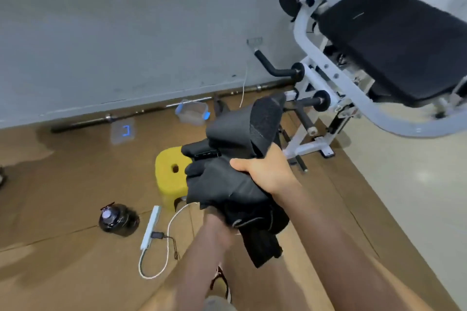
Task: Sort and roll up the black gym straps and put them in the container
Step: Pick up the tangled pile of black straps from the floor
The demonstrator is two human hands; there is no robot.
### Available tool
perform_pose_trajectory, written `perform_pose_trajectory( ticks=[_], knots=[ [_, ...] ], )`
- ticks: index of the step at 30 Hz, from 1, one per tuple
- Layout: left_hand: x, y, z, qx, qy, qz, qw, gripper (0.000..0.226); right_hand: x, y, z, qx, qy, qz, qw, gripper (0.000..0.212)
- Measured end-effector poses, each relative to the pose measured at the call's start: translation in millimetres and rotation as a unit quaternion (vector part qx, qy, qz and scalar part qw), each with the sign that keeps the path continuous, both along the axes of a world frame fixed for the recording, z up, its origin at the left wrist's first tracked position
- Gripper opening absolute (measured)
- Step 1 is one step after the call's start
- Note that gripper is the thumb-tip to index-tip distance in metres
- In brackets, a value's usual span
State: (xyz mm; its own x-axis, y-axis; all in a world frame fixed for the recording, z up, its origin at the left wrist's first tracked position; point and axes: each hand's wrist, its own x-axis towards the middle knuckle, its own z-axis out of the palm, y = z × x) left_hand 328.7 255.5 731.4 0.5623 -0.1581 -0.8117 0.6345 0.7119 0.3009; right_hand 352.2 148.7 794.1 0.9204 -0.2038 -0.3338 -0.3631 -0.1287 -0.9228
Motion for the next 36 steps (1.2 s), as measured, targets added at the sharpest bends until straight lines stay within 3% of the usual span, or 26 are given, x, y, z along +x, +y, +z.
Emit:
perform_pose_trajectory(
  ticks=[2, 5, 10, 13, 17, 20, 22, 27, 30, 32, 33, 35, 36],
  knots=[
    [47, 24, -3, 0.002, -0.044, -0.013, 0.999, 0.034, 53, 16, 2, 0.048, -0.014, -0.010, 0.999, 0.029],
    [121, 57, 8, 0.034, -0.089, 0.007, 0.995, 0.036, 126, 36, 16, 0.128, -0.028, -0.031, 0.991, 0.032],
    [221, 111, 38, 0.051, -0.158, 0.051, 0.985, 0.042, 241, 73, 24, 0.226, 0.008, -0.051, 0.973, 0.069],
    [275, 142, 58, 0.115, -0.214, 0.040, 0.969, 0.024, 304, 89, 27, 0.313, 0.020, -0.052, 0.948, 0.068],
    [359, 181, 73, 0.267, -0.331, -0.054, 0.903, 0.051, 380, 109, 22, 0.421, 0.071, -0.049, 0.903, 0.048],
    [428, 200, 77, 0.466, -0.319, -0.144, 0.813, 0.065, 443, 123, 11, 0.467, 0.112, -0.044, 0.876, 0.043],
    [477, 208, 70, 0.533, -0.298, -0.141, 0.779, 0.060, 489, 131, -1, 0.484, 0.136, -0.032, 0.864, 0.043],
    [592, 207, 56, 0.636, -0.238, -0.062, 0.731, 0.044, 600, 139, -19, 0.525, 0.176, -0.019, 0.832, 0.026],
    [648, 208, 69, 0.678, -0.236, -0.049, 0.695, 0.041, 652, 140, -13, 0.544, 0.192, -0.011, 0.817, 0.030],
    [682, 209, 83, 0.693, -0.242, -0.059, 0.676, 0.036, 686, 138, -11, 0.569, 0.176, -0.025, 0.803, 0.051],
    [700, 210, 89, 0.698, -0.247, -0.062, 0.669, 0.034, 700, 137, -7, 0.585, 0.167, -0.032, 0.793, 0.050],
    [729, 211, 99, 0.706, -0.252, -0.065, 0.658, 0.033, 726, 141, 0, 0.596, 0.170, -0.035, 0.784, 0.020],
    [742, 212, 101, 0.709, -0.247, -0.065, 0.657, 0.034, 739, 143, 1, 0.595, 0.168, -0.036, 0.785, 0.019]
  ],
)
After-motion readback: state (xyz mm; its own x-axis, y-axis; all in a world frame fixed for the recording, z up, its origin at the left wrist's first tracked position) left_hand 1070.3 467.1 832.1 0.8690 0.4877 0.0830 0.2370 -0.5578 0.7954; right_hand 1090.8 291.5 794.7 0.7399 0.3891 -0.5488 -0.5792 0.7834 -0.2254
